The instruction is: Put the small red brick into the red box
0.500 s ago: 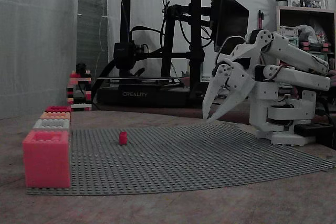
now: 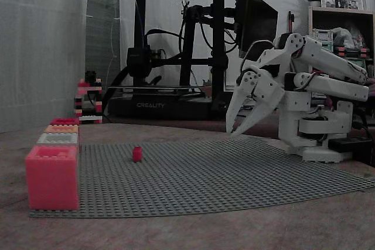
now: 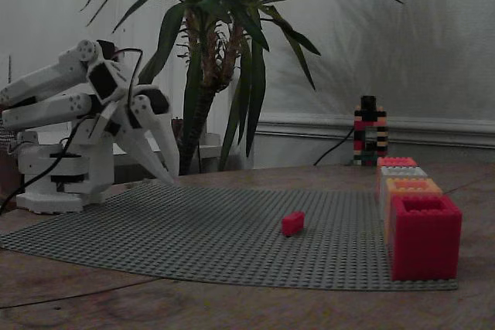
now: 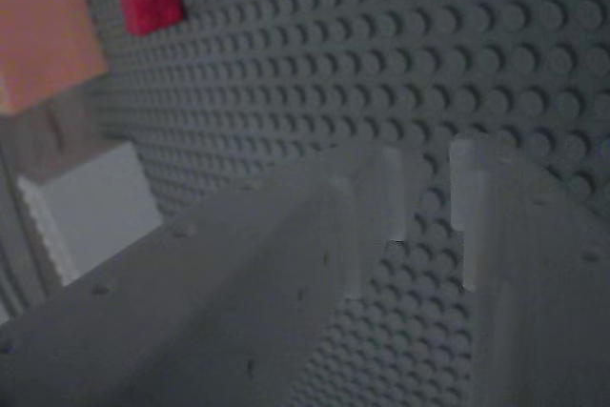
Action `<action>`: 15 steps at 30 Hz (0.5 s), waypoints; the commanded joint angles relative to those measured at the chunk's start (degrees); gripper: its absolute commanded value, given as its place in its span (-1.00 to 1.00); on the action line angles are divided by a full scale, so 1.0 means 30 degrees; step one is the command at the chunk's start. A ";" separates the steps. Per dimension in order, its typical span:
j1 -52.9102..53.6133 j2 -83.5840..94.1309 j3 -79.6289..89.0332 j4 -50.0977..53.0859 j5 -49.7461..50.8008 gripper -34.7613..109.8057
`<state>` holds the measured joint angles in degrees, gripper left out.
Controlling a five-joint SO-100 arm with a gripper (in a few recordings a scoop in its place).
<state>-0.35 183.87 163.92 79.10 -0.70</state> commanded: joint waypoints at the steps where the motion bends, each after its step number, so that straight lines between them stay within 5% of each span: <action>1: -0.0381 0.0146 -0.0059 -0.0059 0.0527 -0.52; 15: -0.0264 -1.2568 -0.6035 -0.7207 0.0293 -0.37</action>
<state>-0.35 153.37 154.07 60.91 0.18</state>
